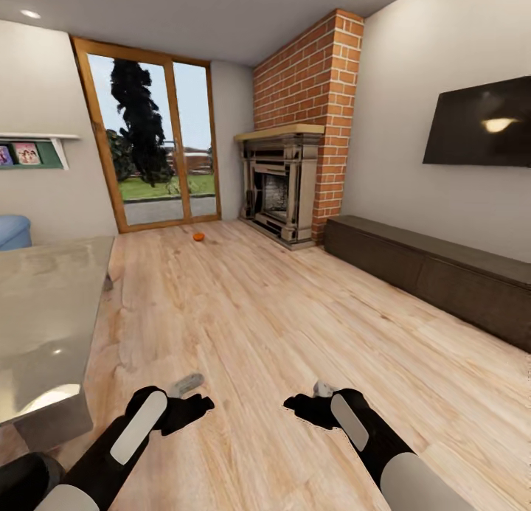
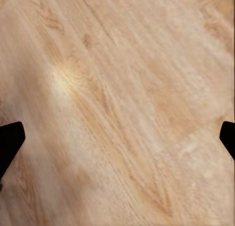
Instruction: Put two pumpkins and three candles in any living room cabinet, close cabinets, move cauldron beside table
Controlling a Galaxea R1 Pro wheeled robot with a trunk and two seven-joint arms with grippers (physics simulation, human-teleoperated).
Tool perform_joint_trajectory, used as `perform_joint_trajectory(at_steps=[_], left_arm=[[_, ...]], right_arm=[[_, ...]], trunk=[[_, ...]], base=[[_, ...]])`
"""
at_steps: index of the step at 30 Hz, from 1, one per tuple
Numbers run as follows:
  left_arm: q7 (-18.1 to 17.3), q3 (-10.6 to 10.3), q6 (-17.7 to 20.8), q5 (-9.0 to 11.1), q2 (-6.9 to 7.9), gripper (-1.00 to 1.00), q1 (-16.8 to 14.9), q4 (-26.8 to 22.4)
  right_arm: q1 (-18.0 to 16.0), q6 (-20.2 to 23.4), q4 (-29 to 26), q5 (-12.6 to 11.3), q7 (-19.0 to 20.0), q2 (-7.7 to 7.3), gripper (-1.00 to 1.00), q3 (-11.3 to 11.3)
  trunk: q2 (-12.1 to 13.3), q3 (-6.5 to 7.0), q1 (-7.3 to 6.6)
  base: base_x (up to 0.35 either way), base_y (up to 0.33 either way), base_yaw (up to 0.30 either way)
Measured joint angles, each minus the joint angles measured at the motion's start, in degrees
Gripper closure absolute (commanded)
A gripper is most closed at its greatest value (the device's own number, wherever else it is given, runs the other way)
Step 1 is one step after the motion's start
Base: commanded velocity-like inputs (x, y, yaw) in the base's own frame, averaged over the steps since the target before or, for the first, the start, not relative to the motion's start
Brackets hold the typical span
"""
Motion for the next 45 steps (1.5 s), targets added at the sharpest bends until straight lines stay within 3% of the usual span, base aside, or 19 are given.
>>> perform_joint_trajectory(at_steps=[23,45], left_arm=[[0.02,0.03,0.0,0.0,0.02,-1.0,0.01,0.04],[-0.02,0.08,0.0,-0.01,0.1,-1.0,0.01,0.07]], right_arm=[[-0.01,-0.01,0.01,0.0,0.06,0.09,-1.0,0.1],[0.0,-0.01,0.01,0.0,0.07,0.12,-1.0,0.09]], trunk=[[0.0,-0.01,0.0],[0.0,-0.08,0.0]], base=[[0.334,0.0,-0.111],[0.336,0.001,-0.037]])
